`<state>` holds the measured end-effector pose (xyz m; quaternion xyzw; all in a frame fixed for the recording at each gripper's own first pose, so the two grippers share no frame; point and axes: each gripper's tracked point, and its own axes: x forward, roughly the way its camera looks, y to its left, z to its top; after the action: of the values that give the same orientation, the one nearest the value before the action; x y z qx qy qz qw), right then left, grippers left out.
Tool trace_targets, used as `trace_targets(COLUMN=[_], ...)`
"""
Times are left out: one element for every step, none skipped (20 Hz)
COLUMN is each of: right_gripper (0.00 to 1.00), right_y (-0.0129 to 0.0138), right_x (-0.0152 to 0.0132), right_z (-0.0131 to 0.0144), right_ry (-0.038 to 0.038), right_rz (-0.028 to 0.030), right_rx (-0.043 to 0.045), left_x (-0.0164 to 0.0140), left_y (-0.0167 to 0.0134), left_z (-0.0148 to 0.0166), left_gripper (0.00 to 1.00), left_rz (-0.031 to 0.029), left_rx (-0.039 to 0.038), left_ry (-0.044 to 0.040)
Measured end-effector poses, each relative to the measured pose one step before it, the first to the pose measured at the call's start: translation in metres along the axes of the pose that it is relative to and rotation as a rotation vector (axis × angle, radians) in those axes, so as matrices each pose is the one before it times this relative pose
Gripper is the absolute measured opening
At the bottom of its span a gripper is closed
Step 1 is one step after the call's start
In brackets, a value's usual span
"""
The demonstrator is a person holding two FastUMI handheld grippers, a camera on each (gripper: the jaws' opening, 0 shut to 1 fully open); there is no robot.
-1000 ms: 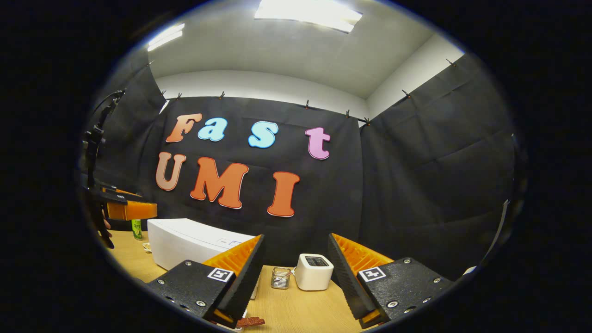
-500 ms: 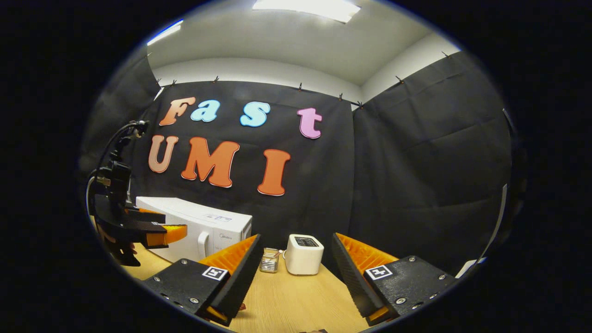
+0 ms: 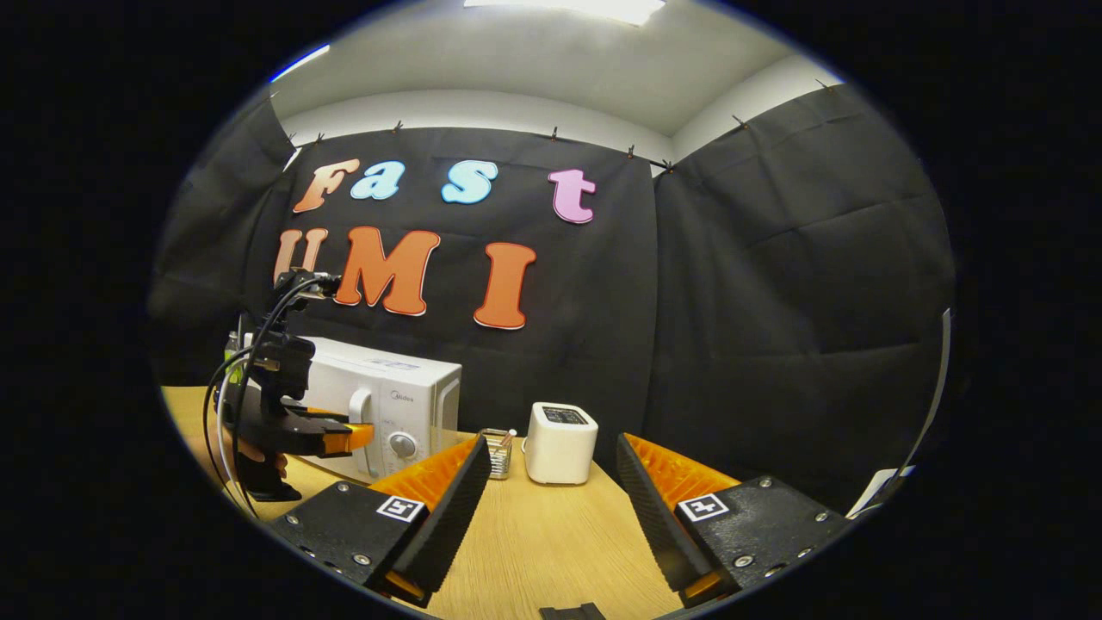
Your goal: Open the microwave oven with the left hand, put the food in, and close the microwave oven.
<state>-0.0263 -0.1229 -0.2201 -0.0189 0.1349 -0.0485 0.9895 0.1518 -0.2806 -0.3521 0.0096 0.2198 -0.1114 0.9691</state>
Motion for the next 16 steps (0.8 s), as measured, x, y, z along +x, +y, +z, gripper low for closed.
trace_targets(right_gripper=[0.92,0.92,0.92,0.92,0.92,0.92,0.92,0.92,0.92,0.92,0.92,0.90,0.90,0.90,0.90,0.90], right_y=[-0.00221,-0.00213,-0.00068,-0.00160,0.00045,-0.00017,0.00043,0.00255,0.00181,0.00212,0.00169,-0.00014,0.00025,0.00012,0.00033,-0.00067], right_x=[0.00029,0.00034,-0.00031,-0.00042,0.00112,0.00045,-0.00013,0.00012,-0.00148,-0.00244,-0.00249,-0.00269,-0.00233,-0.00364,-0.00171,-0.00242], right_z=[-0.00437,-0.00500,-0.00397,-0.00379,-0.00230,-0.00320,-0.00203,-0.00107,-0.00036,0.00020,0.00102,-0.00002,0.00078,-0.00010,-0.00013,-0.00096], right_ry=[0.01134,0.01163,0.00935,0.00815,0.00749,0.00981,0.00850,0.00746,0.00385,0.00020,-0.00012,-0.00160,-0.00049,0.00175,0.00219,0.00313], right_rz=[-0.00518,-0.00315,-0.00107,-0.00096,0.00127,-0.00062,0.00170,0.00129,0.00315,0.00322,-0.00029,-0.00147,-0.00270,-0.00107,-0.00185,-0.00145], right_rx=[0.00326,0.00450,0.00475,0.00494,0.00457,0.00489,0.00462,0.00336,0.00171,-0.00043,-0.00279,-0.00318,-0.00278,-0.00197,-0.00195,-0.00311], left_x=[0.00589,0.00436,0.00267,0.00139,-0.00133,-0.00125,-0.00148,0.00188,-0.00021,-0.00188,-0.00152,-0.00295,-0.00078,0.00036,-0.00195,-0.00806], left_y=[0.00133,0.00355,0.00288,0.00083,-0.00038,-0.00022,-0.00216,-0.00138,-0.00028,0.00068,0.00018,-0.00007,-0.00043,-0.00033,0.00103,-0.00097], left_z=[-0.00167,-0.00044,-0.00260,-0.00011,0.00180,-0.00022,0.00200,-0.00206,0.00072,-0.00178,-0.00028,0.00178,-0.00121,-0.00064,-0.00057,0.00145], left_gripper=[0.51,0.50,0.46,0.32,0.29,0.29,0.28,0.32,0.17,0.18,0.13,0.14,0.11,0.10,0.10,0.10], left_rz=[0.01637,0.01671,0.02133,0.01502,0.00387,-0.00029,-0.00475,-0.00461,-0.00337,0.00002,-0.00170,0.00154,-0.00244,-0.00263,0.00294,0.00648], left_rx=[0.00264,0.00226,-0.00177,-0.01442,-0.00470,0.00222,0.00229,0.00696,0.00354,-0.00244,-0.00302,-0.00342,0.00093,0.00001,-0.00833,-0.01064], left_ry=[0.00261,0.00119,0.00059,-0.01121,-0.00756,-0.00385,-0.00805,0.00756,0.00120,0.00715,0.00259,-0.00646,0.00553,-0.00242,0.01018,-0.01567])
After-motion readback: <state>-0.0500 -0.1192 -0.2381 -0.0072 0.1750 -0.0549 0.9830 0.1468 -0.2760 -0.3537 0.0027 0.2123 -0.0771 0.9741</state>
